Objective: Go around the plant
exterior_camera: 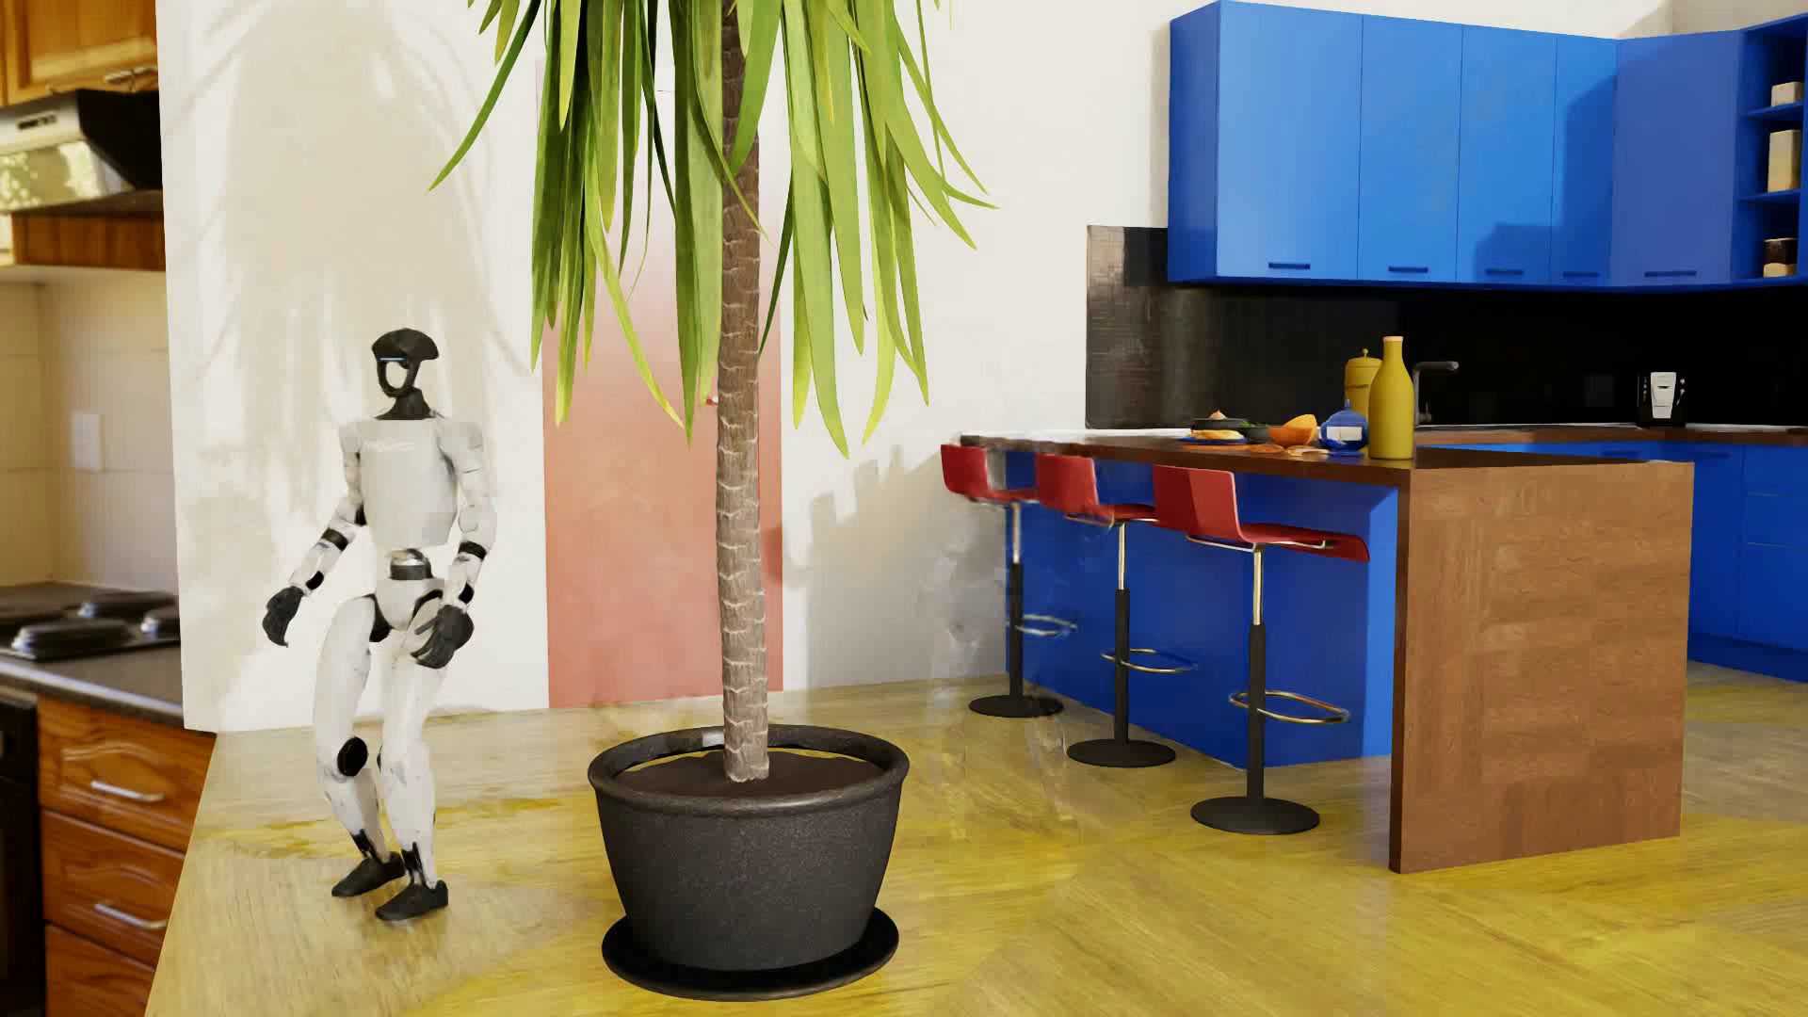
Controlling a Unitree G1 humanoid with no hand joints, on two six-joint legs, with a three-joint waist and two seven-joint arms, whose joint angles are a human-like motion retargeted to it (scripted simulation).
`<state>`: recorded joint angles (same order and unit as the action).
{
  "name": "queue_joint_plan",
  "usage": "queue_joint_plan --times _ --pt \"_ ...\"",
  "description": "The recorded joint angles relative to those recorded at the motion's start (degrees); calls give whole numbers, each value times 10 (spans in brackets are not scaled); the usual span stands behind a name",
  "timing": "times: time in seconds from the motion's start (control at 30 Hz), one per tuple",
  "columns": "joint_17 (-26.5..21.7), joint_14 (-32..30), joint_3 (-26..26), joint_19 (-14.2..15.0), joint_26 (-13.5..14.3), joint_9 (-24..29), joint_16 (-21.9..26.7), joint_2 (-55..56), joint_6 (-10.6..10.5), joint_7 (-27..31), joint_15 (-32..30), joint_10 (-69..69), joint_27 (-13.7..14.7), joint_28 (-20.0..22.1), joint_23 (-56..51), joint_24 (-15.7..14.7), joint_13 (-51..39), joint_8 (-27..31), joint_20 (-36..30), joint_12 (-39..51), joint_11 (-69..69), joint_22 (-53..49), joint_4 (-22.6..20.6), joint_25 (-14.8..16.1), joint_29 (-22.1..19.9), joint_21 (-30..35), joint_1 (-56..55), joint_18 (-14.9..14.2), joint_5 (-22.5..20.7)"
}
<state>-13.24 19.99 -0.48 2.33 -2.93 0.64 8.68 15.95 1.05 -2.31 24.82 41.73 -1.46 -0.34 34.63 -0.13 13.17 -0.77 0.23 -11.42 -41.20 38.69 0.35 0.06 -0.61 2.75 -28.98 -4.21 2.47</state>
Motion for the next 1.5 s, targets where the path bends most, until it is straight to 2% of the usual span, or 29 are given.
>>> queue_joint_plan --times 0.03,0.07,0.1,0.17,0.23,0.27,0.3,0.33,0.37,0.4,0.43,0.57,0.63,0.67,0.73,0.8,0.87,0.9,0.93,0.97,1.07,1.13,1.17,1.2,1.27,1.33,1.4,1.47,1.5 --pt "0 74 27 16 -27 3 -10 9 -12 -11 24 86 -14 -4 -22 -5 29 -30 6 87 -36 -33 21 -2 -4 21 -42 -15 20" --pt "4 111 47 35 -33 -7 -20 18 -21 -12 56 150 -35 -6 -30 -17 42 -55 5 139 -75 -47 30 -9 -3 25 -85 22 37" --pt "32 55 61 48 -13 -11 -21 23 -22 -6 78 166 -75 1 -53 -36 13 -64 -32 118 -105 -55 15 -23 -6 36 -102 106 47" --pt "50 -12 90 51 30 8 6 71 10 11 20 147 -113 20 -74 -90 -84 -13 -52 10 -232 -44 -48 -32 -22 94 -101 111 60" --pt "45 13 147 19 2 25 30 126 44 -5 67 115 -50 49 -32 -139 -110 33 -11 -68 -227 -34 -79 -21 -39 32 -98 130 14" --pt "12 77 173 -3 -25 37 30 132 44 -27 108 135 -31 63 -29 -151 -117 13 2 -81 -147 -12 -77 -20 -44 29 -99 83 23" --pt "17 155 182 10 -60 39 20 103 15 -12 54 227 -8 74 -25 -141 -111 -17 9 -87 -130 1 -35 -27 -48 17 -85 -3 37" --pt "40 203 164 42 -87 28 28 100 -3 16 70 257 17 82 -35 -119 -111 -30 -29 -94 -158 35 18 -35 -49 22 -61 -47 49" --pt "65 161 128 71 -109 20 33 113 1 -25 74 250 50 78 -19 -88 -105 -3 -48 -94 -219 51 43 -46 -52 48 -60 84 43" --pt "47 170 102 88 -118 14 26 149 14 -24 55 243 65 67 -11 -67 -90 23 -48 -78 -280 61 24 -59 -52 95 -50 90 13" --pt "58 175 75 99 -121 11 28 174 27 -18 38 225 70 53 0 -55 -61 25 -37 -64 -305 31 7 -74 -50 57 -27 91 -14" --pt "36 179 -8 95 -15 -21 15 250 48 42 -19 85 -22 28 -10 -6 44 -11 -34 23 -244 11 -47 -72 -53 -11 112 93 -25" --pt "35 155 18 90 28 0 2 249 45 68 -50 82 -13 26 -10 30 50 13 -37 69 -175 -11 -65 -42 -67 -18 168 93 1" --pt "24 93 32 95 35 11 2 223 42 56 -70 180 24 34 5 39 33 19 -43 71 -100 -40 -73 -22 -76 -19 140 78 26" --pt "-11 -79 106 -8 24 25 13 152 -25 8 -28 345 102 22 43 11 -20 -30 -39 47 -91 -27 -25 18 -102 -12 42 84 30" --pt "-7 39 181 34 -16 20 9 72 -76 -24 13 315 99 10 2 -20 -86 -62 -20 -29 -64 -40 2 41 -117 3 -27 72 48" --pt "32 132 212 30 -59 6 -3 14 -101 -17 51 209 73 21 -19 -22 -144 -59 -21 -87 -67 -47 5 36 -111 52 -53 54 56" --pt "59 77 194 58 -70 10 7 51 -110 -18 -10 135 60 30 -22 -21 -156 -49 -65 -87 -195 -17 12 20 -96 54 -39 67 62" --pt "71 49 164 82 -77 16 12 107 -99 -17 -127 123 59 35 2 -22 -156 -18 -80 -70 -317 33 5 0 -79 69 -19 76 64" --pt "75 70 124 97 -88 20 17 142 -73 -6 -156 123 62 34 18 -28 -117 14 -65 -56 -336 39 -10 -22 -54 56 2 73 51" --pt "19 127 68 118 -78 5 4 186 23 34 -19 96 37 24 52 -19 33 58 -36 16 -126 -44 -47 -79 14 -13 69 62 43" --pt "-16 96 92 20 -32 21 -13 101 -4 13 27 200 -26 -23 25 -15 0 -12 -42 37 -101 -19 -8 -62 6 -7 51 118 43" --pt "-5 64 114 47 -14 29 -12 56 -15 -14 45 228 -40 -46 -4 -22 -39 -38 -39 7 -77 -26 4 -42 -21 -2 28 131 51" --pt "19 70 138 63 -8 35 5 50 -27 -26 30 197 -32 -54 -27 -27 -87 -50 -52 -28 -124 -40 3 -22 -54 8 7 123 59" --pt "60 114 148 84 -1 29 51 137 -41 -12 -156 137 34 -26 -16 -25 -143 -19 -75 -65 -329 36 -4 0 -100 56 24 95 50" --pt "72 140 112 98 -32 24 23 218 -12 21 -81 99 88 41 -9 -32 -81 31 -48 -80 -310 12 -40 -10 -96 29 90 94 33" --pt "44 167 84 111 -79 20 8 283 13 48 -38 96 92 90 -11 -20 -12 30 -45 -32 -192 -23 -62 -34 -73 6 143 94 29" --pt "-27 50 103 101 -96 25 -9 252 10 23 -140 309 97 79 50 -7 -27 8 -39 9 -96 -48 -54 -40 -66 2 78 129 49" --pt "-33 -49 126 33 -87 21 -6 226 -10 6 -111 375 101 46 50 -10 -34 -14 -43 14 -102 -10 -36 -35 -82 -6 30 114 56"
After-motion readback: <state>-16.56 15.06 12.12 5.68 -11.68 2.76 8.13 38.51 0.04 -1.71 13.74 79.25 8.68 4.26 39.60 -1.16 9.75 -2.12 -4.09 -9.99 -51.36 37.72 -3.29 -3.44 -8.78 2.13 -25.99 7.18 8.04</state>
